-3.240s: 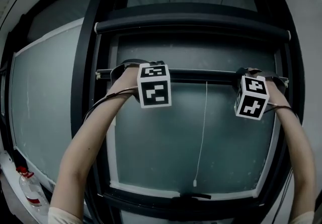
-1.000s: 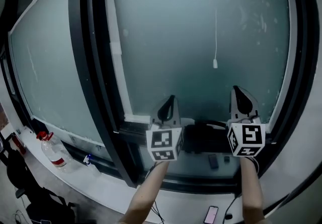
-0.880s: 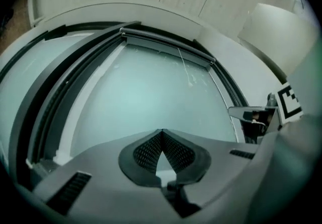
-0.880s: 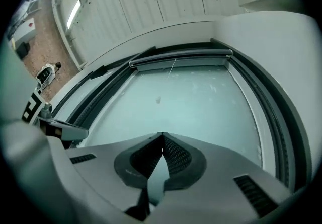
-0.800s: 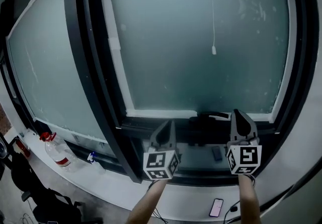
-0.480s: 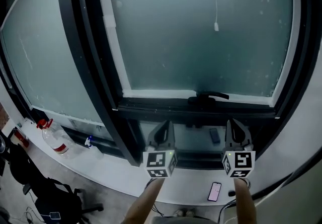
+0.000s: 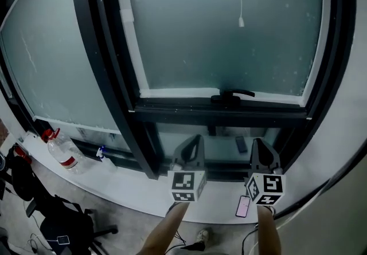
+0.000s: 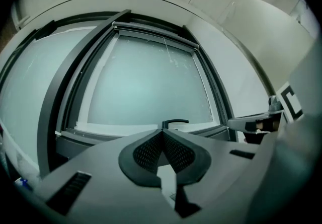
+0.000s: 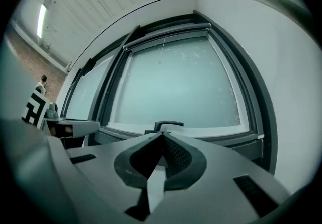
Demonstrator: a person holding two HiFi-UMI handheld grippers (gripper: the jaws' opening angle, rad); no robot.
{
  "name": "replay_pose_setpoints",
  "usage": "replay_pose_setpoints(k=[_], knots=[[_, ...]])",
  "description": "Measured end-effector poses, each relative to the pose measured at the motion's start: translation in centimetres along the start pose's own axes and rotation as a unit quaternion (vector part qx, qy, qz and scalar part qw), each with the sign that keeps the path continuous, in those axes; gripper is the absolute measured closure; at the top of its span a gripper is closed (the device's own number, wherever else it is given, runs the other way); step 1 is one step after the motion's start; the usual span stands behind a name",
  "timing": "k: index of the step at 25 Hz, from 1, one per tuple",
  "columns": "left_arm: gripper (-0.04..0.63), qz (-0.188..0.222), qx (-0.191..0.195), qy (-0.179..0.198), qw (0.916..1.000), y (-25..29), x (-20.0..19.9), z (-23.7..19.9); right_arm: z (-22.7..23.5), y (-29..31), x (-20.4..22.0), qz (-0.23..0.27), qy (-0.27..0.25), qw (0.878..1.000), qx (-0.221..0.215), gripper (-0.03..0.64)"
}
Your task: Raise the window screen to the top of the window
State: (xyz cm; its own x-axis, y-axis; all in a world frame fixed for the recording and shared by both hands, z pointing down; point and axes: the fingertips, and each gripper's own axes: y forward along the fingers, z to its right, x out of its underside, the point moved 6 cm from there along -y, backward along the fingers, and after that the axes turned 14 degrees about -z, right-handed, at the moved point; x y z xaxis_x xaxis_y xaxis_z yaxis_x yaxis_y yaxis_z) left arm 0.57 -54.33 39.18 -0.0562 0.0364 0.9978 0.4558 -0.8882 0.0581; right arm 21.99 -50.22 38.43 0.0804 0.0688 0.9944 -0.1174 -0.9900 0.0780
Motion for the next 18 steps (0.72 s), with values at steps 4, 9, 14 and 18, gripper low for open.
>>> replay_pose_setpoints(k=[4, 9, 14, 18], knots=[[0.592, -0.009, -0.002, -0.008, 0.9999, -4.5, 1.4, 3.1, -1.3, -5.3, 1.6, -0.004, -0.008, 1.0, -0.014, 0.609], [0.592, -0.021, -0.011, -0.003, 0.9997, -13.3, 3.6, 7.5, -3.1, -14.5, 5.1, -0.033, -0.011, 0.999, -0.032, 0.609], [0.592, -0.041, -0.029, -0.009, 0.9987, -21.8, 5.7, 10.4, -4.9, -22.1, 6.8, -0.056, -0.014, 0.997, -0.048, 0.609], [0.592, -0.049, -0.024, -0.013, 0.9984, -25.2, 6.1, 12.2, -5.6, -26.2, 7.3, -0.056, -0.022, 0.997, -0.046, 0.609]])
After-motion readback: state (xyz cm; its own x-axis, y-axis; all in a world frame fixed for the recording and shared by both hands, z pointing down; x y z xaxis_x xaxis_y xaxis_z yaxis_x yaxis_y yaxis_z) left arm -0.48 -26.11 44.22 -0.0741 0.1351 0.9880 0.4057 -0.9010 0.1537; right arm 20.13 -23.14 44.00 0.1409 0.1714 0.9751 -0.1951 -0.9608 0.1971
